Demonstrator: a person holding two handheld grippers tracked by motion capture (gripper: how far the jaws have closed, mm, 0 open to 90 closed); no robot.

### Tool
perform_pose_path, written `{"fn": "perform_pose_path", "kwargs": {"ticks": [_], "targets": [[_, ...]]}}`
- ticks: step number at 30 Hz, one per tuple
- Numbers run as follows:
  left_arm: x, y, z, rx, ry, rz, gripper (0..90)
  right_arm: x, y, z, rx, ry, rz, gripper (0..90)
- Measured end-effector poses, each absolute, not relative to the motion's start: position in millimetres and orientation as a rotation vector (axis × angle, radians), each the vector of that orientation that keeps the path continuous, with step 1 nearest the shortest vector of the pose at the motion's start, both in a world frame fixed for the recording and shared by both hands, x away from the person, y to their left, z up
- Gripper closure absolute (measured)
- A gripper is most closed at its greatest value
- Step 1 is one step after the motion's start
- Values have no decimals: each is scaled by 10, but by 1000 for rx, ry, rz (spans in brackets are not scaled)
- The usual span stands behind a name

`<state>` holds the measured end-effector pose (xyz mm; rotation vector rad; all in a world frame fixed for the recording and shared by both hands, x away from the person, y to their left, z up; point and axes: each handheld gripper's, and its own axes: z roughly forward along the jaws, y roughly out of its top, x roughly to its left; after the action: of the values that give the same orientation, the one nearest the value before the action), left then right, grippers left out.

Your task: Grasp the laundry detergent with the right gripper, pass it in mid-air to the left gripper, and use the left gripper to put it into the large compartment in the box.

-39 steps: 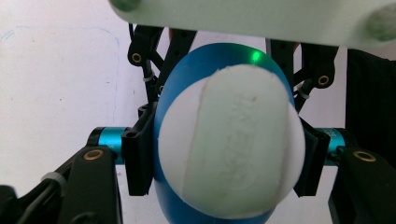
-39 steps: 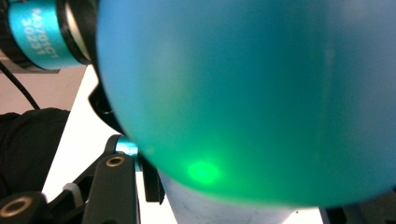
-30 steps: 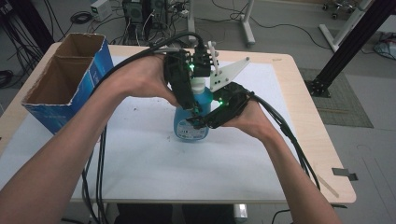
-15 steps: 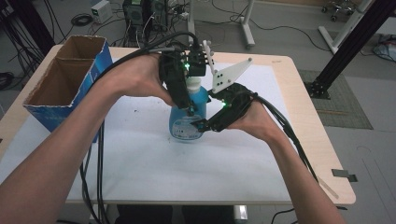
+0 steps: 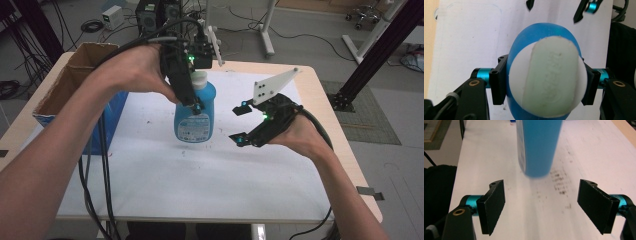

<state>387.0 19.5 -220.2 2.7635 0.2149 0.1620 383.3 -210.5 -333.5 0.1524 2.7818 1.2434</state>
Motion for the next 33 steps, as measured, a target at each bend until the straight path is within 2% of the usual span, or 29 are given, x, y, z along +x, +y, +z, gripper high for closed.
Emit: {"fn": "perform_pose_path", "kwargs": {"ticks": [10, 12, 19, 33], "targets": [[3929, 492, -1867, 2758, 309, 195, 376, 3711, -2501, -3265, 253, 2782, 1036, 184], [3943, 554, -1779, 2770, 332, 207, 376, 3675, -2570, -3258, 272, 2772, 992, 120], [3996, 807, -1502, 2765, 427, 242, 375, 3600, -2800, -3220, 351, 2744, 893, 119], [4042, 1416, -1066, 2718, 592, 313, 375, 3536, -2995, -3239, 416, 2730, 720, 119]]}}
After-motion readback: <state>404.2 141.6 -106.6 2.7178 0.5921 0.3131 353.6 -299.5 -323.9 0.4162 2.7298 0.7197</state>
